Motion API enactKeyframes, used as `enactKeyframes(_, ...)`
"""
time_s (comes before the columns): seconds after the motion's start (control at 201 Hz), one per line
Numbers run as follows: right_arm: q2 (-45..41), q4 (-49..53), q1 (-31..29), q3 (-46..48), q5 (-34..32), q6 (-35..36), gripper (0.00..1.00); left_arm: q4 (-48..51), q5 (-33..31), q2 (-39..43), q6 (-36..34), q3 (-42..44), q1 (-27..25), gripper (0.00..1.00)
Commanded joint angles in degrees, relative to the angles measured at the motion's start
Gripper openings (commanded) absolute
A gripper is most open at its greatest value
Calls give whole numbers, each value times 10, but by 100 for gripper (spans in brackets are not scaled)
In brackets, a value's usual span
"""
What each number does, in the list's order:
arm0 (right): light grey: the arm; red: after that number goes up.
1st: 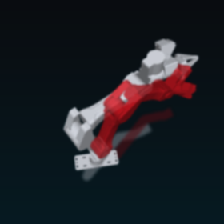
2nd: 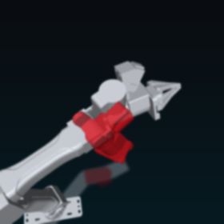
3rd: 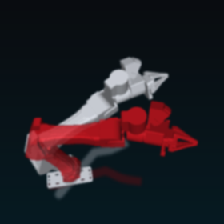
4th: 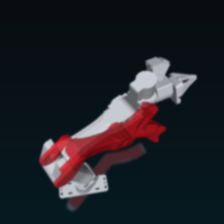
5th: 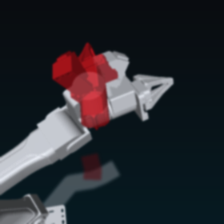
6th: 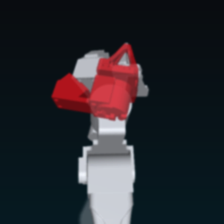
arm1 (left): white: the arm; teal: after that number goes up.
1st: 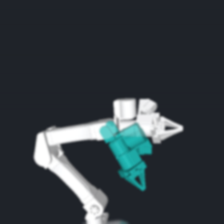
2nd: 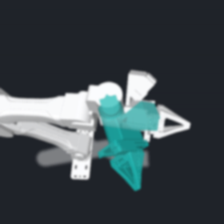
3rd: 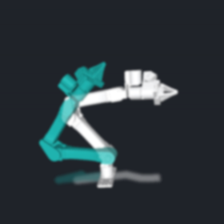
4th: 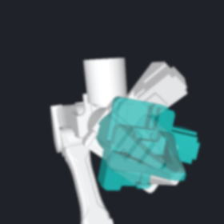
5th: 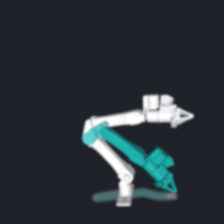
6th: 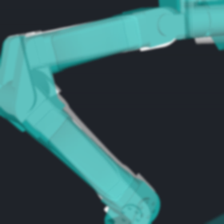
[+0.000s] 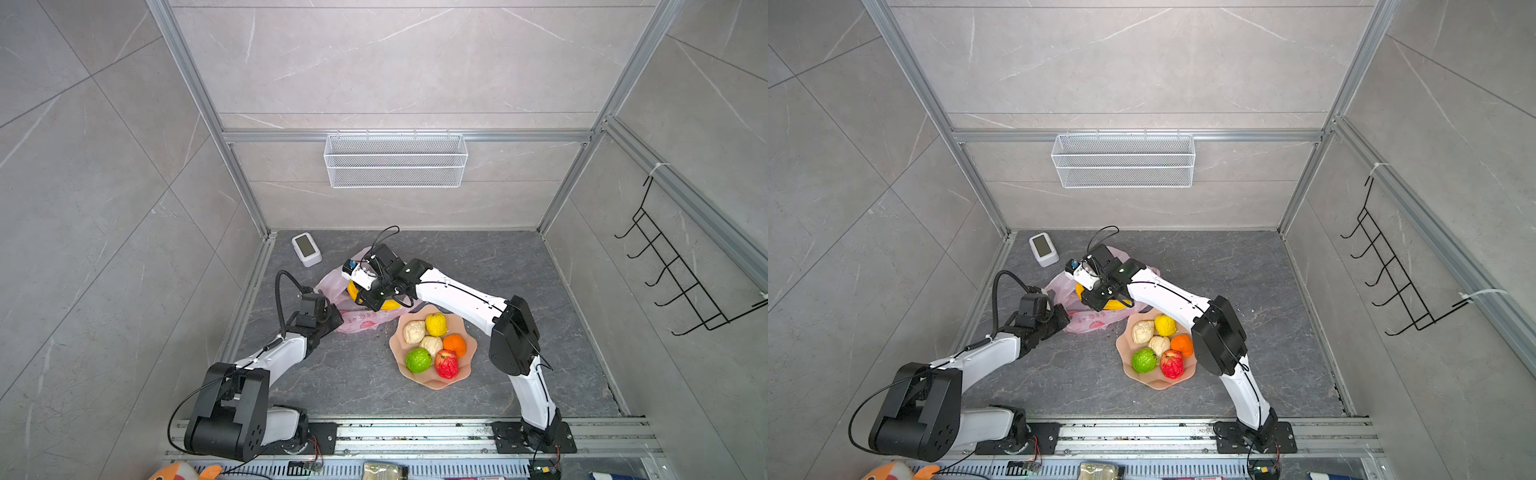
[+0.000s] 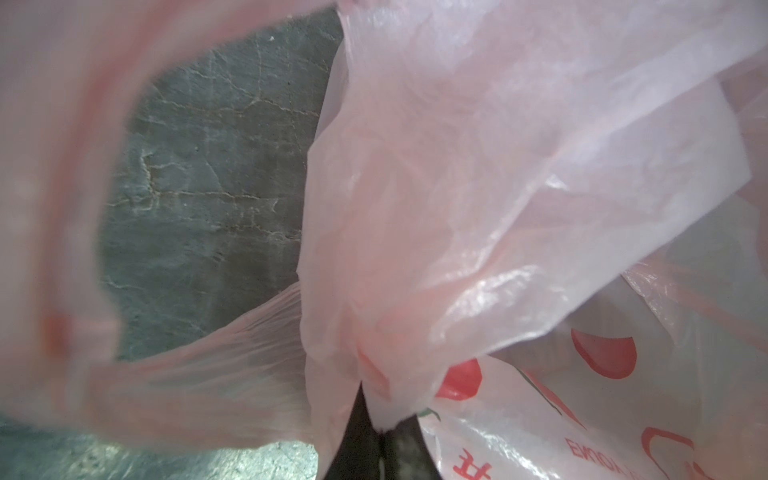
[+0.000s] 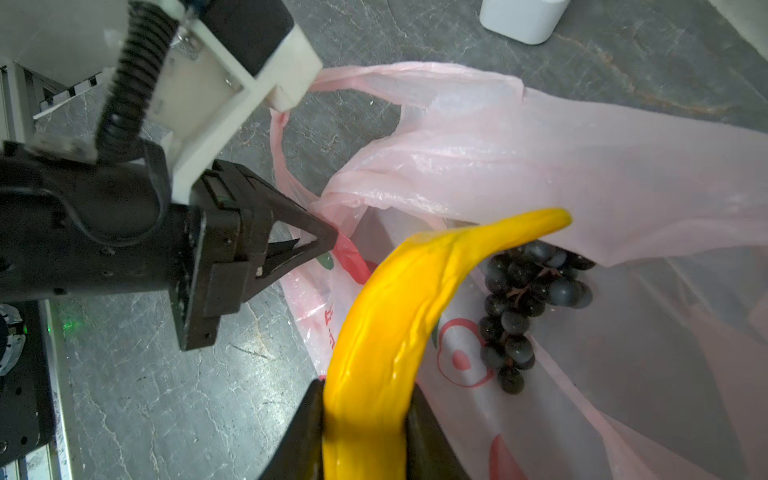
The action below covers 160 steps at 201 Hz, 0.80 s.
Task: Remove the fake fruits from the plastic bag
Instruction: 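Lift the yellow banana out of the bag with the right gripper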
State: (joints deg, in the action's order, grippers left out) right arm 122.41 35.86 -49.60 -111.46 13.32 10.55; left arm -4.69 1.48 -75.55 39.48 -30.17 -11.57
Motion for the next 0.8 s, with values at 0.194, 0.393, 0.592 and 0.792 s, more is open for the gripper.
enactKeyframes(0.194, -44, -104, -5, 22, -1, -58, 11, -2, 2, 6, -16, -17, -17, 0)
enactKeyframes(0.393, -27, -98, -6, -9, -21, -82, 11, 22, -25, 18, -23, -23, -28, 0)
enactKeyframes(0.592, -91, -73, -25, 36, -66, -91, 11, 27, -27, 16, -18, -26, -27, 0)
enactKeyframes(0.792, -184, -62, -45, 143, -103, -122, 11, 29, -27, 19, -18, -25, -27, 0)
